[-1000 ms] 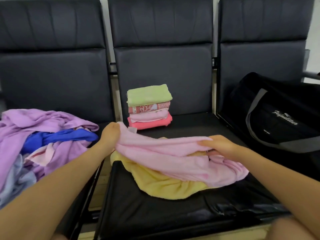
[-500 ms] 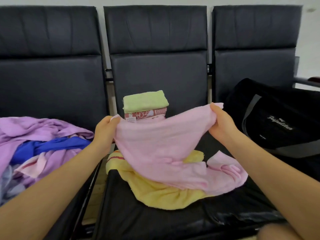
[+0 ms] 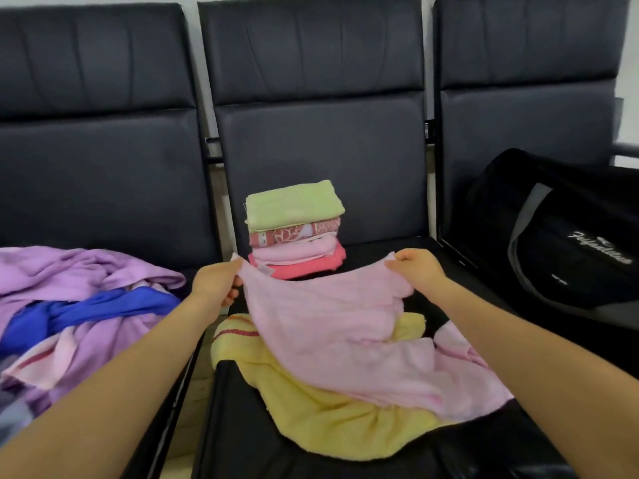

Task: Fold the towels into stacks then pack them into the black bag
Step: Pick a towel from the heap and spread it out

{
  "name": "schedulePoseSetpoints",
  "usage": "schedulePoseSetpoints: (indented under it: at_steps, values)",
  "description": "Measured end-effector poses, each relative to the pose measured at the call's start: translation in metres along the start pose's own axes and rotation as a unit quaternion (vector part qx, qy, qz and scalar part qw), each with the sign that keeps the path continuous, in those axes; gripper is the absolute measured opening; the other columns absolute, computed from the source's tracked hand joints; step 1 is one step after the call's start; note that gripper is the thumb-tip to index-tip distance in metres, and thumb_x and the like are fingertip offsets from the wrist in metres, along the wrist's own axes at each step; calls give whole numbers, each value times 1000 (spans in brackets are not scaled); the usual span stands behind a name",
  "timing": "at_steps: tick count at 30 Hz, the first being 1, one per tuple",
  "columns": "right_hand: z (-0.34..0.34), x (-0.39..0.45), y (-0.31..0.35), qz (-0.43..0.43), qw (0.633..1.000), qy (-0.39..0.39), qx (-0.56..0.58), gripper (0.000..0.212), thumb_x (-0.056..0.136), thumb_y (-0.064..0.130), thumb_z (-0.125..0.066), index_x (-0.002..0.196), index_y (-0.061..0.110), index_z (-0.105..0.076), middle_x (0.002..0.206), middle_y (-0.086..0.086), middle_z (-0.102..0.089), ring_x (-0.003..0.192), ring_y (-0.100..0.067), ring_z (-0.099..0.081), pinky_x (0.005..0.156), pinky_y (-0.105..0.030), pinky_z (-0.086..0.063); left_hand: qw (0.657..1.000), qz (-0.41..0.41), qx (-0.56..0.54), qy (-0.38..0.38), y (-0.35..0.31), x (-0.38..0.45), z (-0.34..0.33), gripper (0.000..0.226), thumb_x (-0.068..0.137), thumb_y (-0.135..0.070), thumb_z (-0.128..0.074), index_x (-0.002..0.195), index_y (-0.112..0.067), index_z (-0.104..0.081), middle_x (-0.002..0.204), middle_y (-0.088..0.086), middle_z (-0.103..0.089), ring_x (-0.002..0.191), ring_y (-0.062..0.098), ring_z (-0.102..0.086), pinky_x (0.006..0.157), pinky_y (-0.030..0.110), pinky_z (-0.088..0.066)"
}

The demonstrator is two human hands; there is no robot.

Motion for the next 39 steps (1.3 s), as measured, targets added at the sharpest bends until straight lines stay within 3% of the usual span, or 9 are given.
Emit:
schedulePoseSetpoints:
  at_steps: [5,7,12,16,21,25,31,36,39]
  values:
    - [-1,18,5,-77,951,-85,289,17,90,7,-60,102,-2,-67,80,-12,-64,65,-19,-60,66,-30,-52,994,0,-113,-2,-7,13,-6,23,102,-28,-43,101,-9,-56,78,6,-64,55,12,-62,55,21,-41]
    - [-5,23,6,-96,917,-62,382,22,88,2,-61,110,1,-66,100,-14,-67,79,-21,-68,78,-30,-58,989,4,-144,-17,-5,19,-5,21,102,-24,-40,105,-7,-52,82,7,-65,55,10,-65,50,15,-45]
    - [-12,10,7,-88,956,29,278,57,92,6,-59,145,14,-38,124,-9,-54,114,-29,-58,84,-34,-53,998,65,10,5,25,29,-2,21,84,-19,-59,96,-2,-59,81,17,-57,57,22,-49,46,23,-41]
    - [-5,-11,12,-78,986,46,143,28,92,14,-58,119,8,-62,103,-9,-65,88,-18,-62,69,-25,-51,987,-71,129,-64,27,-5,-4,37,91,-25,-57,125,-10,-53,107,11,-60,91,29,-59,79,35,-50]
    - [8,-50,7,4,988,155,-20,18,92,19,-58,77,12,-67,72,-1,-67,60,-12,-59,53,-20,-43,970,-104,183,119,24,-80,-35,28,97,-25,-51,76,-13,-65,69,1,-58,61,16,-50,53,26,-38]
    - [20,-76,-5,14,977,202,-61,25,93,25,-59,77,9,-68,69,1,-66,61,-11,-59,56,-21,-47,955,-50,192,219,28,-121,-56,35,97,-30,-47,72,-11,-64,61,-1,-60,42,13,-45,39,19,-32]
    - [54,-103,-42,-20,946,310,-89,32,85,42,-63,68,16,-56,67,2,-52,65,-10,-48,66,-28,-44,925,-12,261,276,30,-152,-80,51,98,-49,-36,74,-16,-67,67,-1,-70,43,11,-54,46,18,-38]
    - [71,-111,-43,13,966,257,-34,27,88,23,-63,80,-2,-63,71,-4,-60,69,-15,-52,66,-29,-46,918,38,282,277,26,-158,-101,57,95,-58,-34,78,-15,-67,64,2,-65,50,16,-55,49,21,-37]
    - [73,-115,-43,8,969,244,-20,24,89,26,-60,78,7,-70,75,-6,-66,72,-17,-57,71,-35,-51,904,41,327,274,27,-152,-117,37,94,-42,-46,75,-15,-62,60,2,-57,49,16,-50,45,20,-36]
Point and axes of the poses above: each hand's wrist, its own x-axis towards the middle knuckle, its own z-axis out of the back of the hand, y = z × x, the point moved 1 cm from there along x, towards the middle knuckle
